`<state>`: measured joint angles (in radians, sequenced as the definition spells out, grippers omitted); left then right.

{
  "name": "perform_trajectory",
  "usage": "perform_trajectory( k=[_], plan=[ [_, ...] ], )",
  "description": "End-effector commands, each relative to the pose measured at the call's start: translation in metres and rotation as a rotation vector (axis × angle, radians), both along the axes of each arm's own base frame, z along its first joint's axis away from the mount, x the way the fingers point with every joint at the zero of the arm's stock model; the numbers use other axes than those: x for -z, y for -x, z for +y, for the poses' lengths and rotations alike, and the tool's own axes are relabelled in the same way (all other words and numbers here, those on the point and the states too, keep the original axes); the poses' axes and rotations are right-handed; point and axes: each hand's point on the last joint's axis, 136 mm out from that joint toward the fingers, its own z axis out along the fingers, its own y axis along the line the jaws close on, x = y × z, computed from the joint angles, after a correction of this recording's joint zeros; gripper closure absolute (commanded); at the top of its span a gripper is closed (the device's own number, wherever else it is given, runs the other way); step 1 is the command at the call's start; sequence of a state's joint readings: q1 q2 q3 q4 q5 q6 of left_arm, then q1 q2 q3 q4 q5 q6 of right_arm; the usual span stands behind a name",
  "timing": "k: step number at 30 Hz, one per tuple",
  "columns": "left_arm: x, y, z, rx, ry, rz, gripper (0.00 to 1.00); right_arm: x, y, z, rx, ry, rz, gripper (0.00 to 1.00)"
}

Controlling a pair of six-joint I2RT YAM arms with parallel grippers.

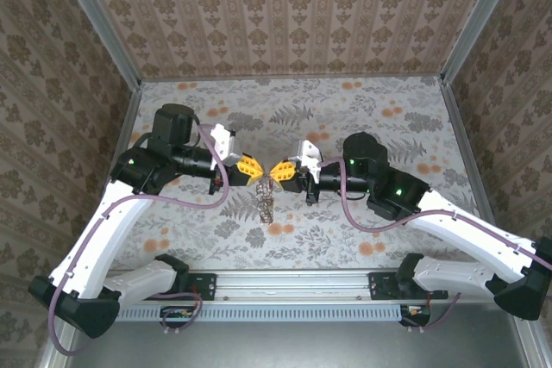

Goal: Put the keys on the keyring

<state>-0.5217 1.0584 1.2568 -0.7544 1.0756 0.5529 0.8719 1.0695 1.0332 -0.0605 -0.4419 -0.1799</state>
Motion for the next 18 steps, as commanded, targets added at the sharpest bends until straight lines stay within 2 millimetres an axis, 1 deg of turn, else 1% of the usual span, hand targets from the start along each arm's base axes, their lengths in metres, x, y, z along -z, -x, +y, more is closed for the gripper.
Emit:
perform_trajectory(
  k=[1, 18],
  plan=[
    [-0.0170, 0.0055, 0.0005, 0.025, 0.051, -0.045, 1.00, -0.0168, 0.0053, 0.0059, -0.036, -0.035, -0.009, 1.00],
    [-0.0192, 0.0079, 0.0016, 0.027, 0.057, -0.053, 1.00, -0.0183, 0.0029, 0.0099, -0.039, -0.030, -0.003, 1.00]
  ],
)
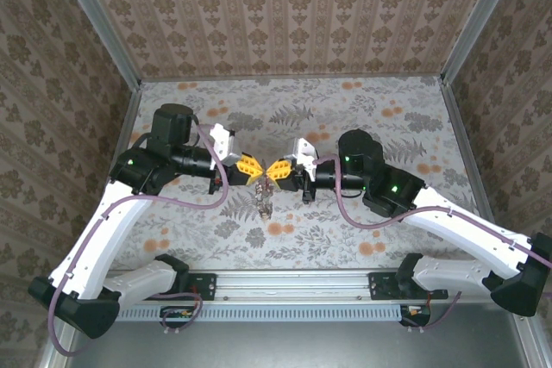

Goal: Put the keys on the keyring

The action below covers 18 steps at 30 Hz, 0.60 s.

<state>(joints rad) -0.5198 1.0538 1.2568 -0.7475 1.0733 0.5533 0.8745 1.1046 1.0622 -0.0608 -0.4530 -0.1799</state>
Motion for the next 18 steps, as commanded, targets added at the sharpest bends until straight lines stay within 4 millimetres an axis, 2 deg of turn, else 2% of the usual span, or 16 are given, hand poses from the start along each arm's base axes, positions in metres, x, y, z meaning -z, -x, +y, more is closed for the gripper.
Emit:
perform_trajectory(
  k=[1, 18],
  plan=[
    [-0.0175, 0.0082, 0.0011, 0.030, 0.052, -0.042, 1.00, -0.0176, 0.0058, 0.0022, -0.026, -0.036, -0.010, 1.00],
    [-0.0143, 0.0030, -0.0008, 0.011, 0.037, -0.038, 1.00, -0.0112, 0.0140, 0.0051, -0.024, 0.023, -0.082, 1.00]
  ],
)
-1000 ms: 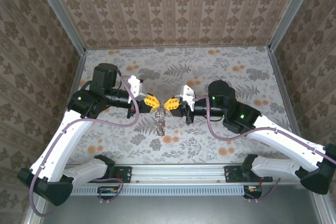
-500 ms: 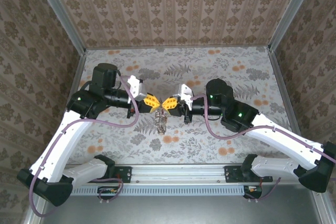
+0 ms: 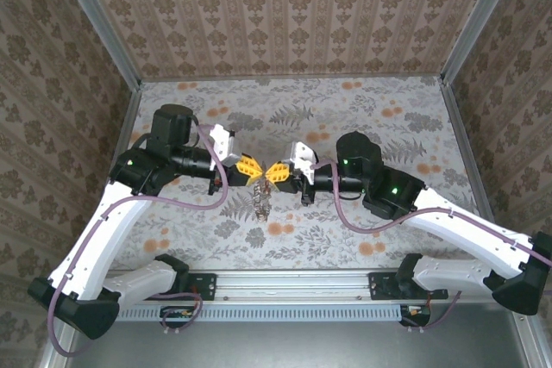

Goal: Put the keys on the keyring

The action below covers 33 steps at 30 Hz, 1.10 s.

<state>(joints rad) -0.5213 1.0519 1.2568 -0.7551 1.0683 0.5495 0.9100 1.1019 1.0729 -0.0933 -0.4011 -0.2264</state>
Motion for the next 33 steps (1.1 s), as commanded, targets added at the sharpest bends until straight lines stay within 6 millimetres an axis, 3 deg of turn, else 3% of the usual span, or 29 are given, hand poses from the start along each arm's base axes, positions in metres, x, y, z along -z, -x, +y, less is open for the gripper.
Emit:
perform_trajectory(
  k=[1, 6, 14, 28, 33],
  plan=[
    [-0.015, 0.003, -0.001, 0.015, 0.042, -0.046, 1.00, -0.013, 0.010, 0.003, -0.033, -0.006, -0.041, 1.00],
    [-0.015, 0.002, -0.002, 0.013, 0.042, -0.043, 1.00, -0.012, 0.012, 0.005, -0.035, 0.011, -0.069, 1.00],
    [-0.019, 0.000, -0.002, 0.015, 0.062, -0.037, 1.00, 0.007, 0.019, 0.010, -0.009, 0.124, -0.165, 1.00],
    [-0.023, 0.003, 0.000, 0.015, 0.076, -0.048, 1.00, 0.017, 0.009, 0.007, 0.069, 0.159, -0.203, 1.00],
    [-0.024, 0.002, 0.000, 0.010, 0.076, -0.049, 1.00, 0.018, 0.009, 0.005, 0.080, 0.148, -0.203, 0.91]
  ],
)
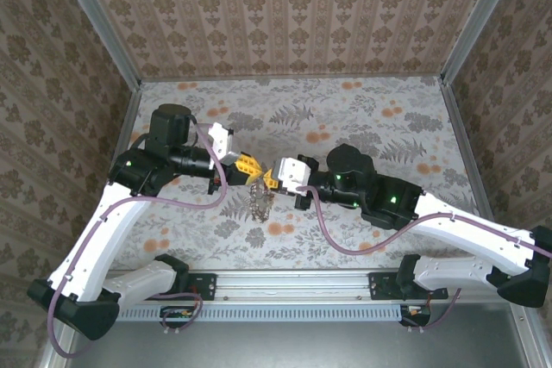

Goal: Put the keys on the keyring

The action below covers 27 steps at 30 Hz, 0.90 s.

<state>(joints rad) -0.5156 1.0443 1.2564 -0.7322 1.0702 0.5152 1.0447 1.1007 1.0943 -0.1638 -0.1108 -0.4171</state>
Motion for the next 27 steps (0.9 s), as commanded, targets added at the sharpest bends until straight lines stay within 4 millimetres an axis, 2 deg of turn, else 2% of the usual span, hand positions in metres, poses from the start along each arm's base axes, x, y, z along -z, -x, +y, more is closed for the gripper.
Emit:
perform_trajectory(
  k=[1, 15, 24, 27],
  plan=[
    [-0.019, 0.003, -0.001, 0.020, 0.062, -0.058, 1.00, 0.009, 0.008, 0.001, -0.021, 0.010, 0.003, 0.91],
    [-0.020, 0.003, 0.000, 0.009, 0.061, -0.068, 1.00, -0.002, 0.006, -0.009, 0.018, -0.045, 0.000, 0.74],
    [-0.031, 0.009, 0.000, 0.034, 0.102, -0.076, 1.00, -0.034, 0.001, -0.037, 0.052, -0.213, 0.055, 0.72],
    [-0.036, 0.014, 0.000, 0.050, 0.124, -0.080, 1.00, -0.039, -0.002, -0.040, 0.024, -0.246, 0.081, 0.72]
  ],
)
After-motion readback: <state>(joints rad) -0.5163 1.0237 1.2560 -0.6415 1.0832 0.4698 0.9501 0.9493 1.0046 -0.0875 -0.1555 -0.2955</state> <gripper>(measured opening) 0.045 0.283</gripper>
